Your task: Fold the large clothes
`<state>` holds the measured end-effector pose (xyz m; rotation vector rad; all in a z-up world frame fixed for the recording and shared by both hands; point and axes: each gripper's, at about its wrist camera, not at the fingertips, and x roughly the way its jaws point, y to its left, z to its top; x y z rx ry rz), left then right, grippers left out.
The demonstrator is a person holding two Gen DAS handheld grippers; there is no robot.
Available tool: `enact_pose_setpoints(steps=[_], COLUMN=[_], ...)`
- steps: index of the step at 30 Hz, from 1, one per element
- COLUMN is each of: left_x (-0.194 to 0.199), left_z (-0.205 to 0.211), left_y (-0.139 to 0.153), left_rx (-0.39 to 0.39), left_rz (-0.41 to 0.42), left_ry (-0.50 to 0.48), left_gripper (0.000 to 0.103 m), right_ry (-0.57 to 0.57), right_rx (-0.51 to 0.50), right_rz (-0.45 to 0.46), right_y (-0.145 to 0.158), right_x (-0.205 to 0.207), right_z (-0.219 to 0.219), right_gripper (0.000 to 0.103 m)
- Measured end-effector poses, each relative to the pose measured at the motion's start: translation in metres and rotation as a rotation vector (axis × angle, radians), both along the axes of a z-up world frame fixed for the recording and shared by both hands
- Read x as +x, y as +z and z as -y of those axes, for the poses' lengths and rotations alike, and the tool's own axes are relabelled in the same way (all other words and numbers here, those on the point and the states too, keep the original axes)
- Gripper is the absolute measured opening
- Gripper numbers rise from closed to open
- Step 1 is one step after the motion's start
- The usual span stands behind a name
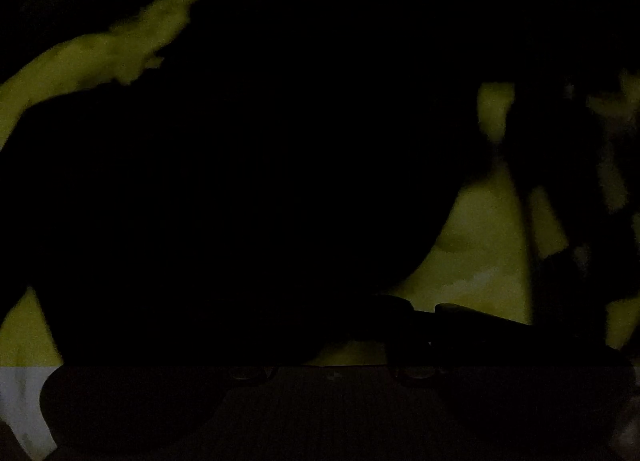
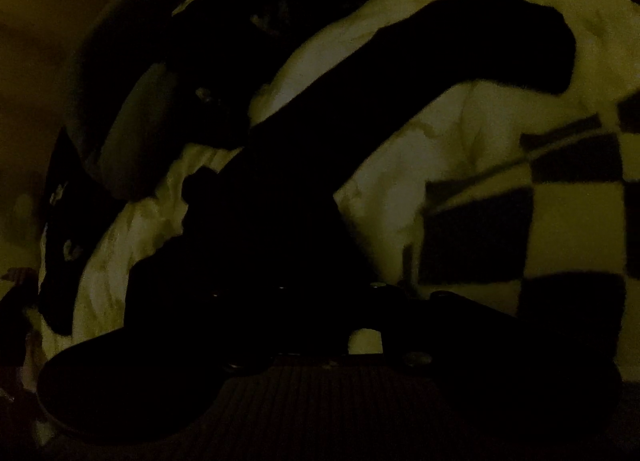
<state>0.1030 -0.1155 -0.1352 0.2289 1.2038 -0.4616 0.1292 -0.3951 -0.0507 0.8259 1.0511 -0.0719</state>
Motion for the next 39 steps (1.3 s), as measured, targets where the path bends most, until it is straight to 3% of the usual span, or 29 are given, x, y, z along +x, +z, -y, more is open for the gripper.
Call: enact_pose_setpoints(steps=[5, 9, 11, 14, 17, 20, 22, 23, 25, 26, 29, 30, 32, 37, 39], left_x=[-0.018, -0.069, -0.1, -0.147, -0.178, -0.198, -0.202, -0.204, -0.212, -0.217, -0.223, -0.223, -0.224, -0.214, -0.207], left_z=[-0.084, -0.139, -0.158, -0.164, -0.159, -0.156, -0.165, -0.174, -0.195, -0.203, -0.219, -0.22, -0.218, -0.198, -0.191], left_y=[0.081, 0.137, 0.149, 0.139, 0.114, 0.078, 0.059, 0.052, 0.052, 0.053, 0.067, 0.071, 0.075, 0.067, 0.055], left_rx=[-0.137, -0.133, -0.114, -0.037, -0.028, 0.088, 0.141, 0.166, 0.14, 0.125, 0.105, 0.089, 0.07, 0.077, 0.107], left_rz=[0.066, 0.123, 0.115, 0.063, -0.04, -0.083, -0.137, -0.174, -0.209, -0.203, -0.167, -0.161, -0.142, -0.12, -0.154], left_ry=[0.149, 0.168, 0.157, 0.151, 0.184, 0.224, 0.284, 0.337, 0.425, 0.459, 0.524, 0.533, 0.543, 0.521, 0.499], left_gripper=[0.048, 0.048, 0.048, 0.048, 0.049, 0.052, 0.057, 0.057, 0.057, 0.057, 0.058, 0.069, 0.101, 0.103, 0.103], right_ry=[0.08, 0.188, 0.23, 0.307, 0.323, 0.364, 0.444, 0.479, 0.567, 0.603, 0.676, 0.685, 0.678, 0.652, 0.621], right_rx=[0.058, 0.091, 0.095, 0.075, 0.087, 0.093, 0.073, 0.045, -0.024, -0.061, -0.129, -0.142, -0.145, -0.164, -0.146], right_rz=[0.05, 0.102, 0.103, 0.089, -0.023, -0.074, -0.069, -0.064, -0.044, -0.029, 0.004, 0.011, 0.0, -0.112, -0.138], right_y=[0.025, 0.057, 0.067, 0.068, 0.036, 0.01, 0.003, 0.001, -0.002, -0.003, -0.012, -0.017, -0.03, -0.075, -0.087], right_x=[-0.029, -0.064, -0.085, -0.116, -0.138, -0.149, -0.15, -0.149, -0.142, -0.139, -0.132, -0.127, -0.117, -0.098, -0.096], right_z=[0.0, 0.006, 0.012, 0.014, 0.009, -0.008, -0.028, -0.037, -0.059, -0.068, -0.088, -0.093, -0.1, -0.111, -0.109], right_gripper=[0.015, 0.008, 0.003, 0.002, 0.003, 0.007, 0.018, 0.032, 0.046, 0.048, 0.048, 0.048, 0.048, 0.046, 0.034])
